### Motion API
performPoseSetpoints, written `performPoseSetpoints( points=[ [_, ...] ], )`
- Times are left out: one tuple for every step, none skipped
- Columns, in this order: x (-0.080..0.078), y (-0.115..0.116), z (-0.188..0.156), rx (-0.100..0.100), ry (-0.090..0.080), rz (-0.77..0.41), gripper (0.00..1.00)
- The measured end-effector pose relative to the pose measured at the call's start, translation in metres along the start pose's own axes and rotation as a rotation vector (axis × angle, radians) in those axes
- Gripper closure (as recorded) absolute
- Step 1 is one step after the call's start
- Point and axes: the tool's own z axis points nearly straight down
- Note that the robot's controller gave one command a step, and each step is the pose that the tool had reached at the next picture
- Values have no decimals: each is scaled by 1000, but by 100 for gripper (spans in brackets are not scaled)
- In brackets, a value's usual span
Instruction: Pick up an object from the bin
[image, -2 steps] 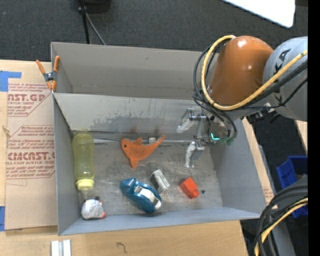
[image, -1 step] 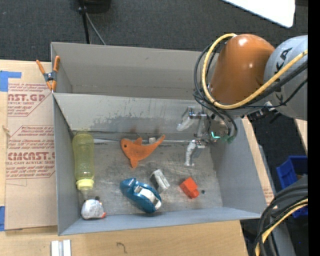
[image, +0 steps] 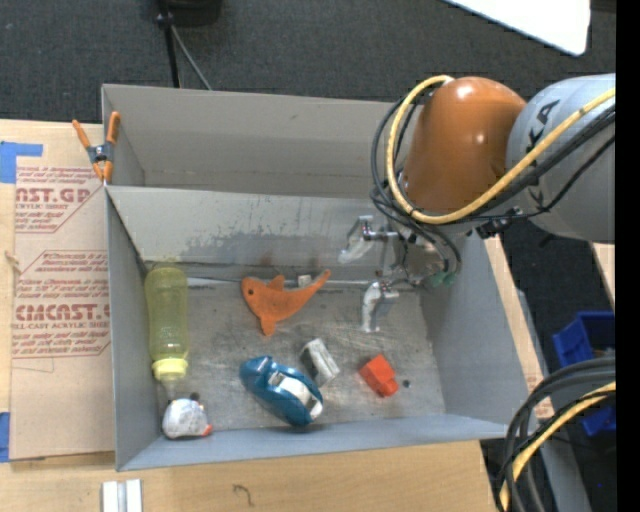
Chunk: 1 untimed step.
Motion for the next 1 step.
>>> performPoseSetpoints(
  points=[
    [-13, 8, 37, -4, 8, -293, 0]
  ],
)
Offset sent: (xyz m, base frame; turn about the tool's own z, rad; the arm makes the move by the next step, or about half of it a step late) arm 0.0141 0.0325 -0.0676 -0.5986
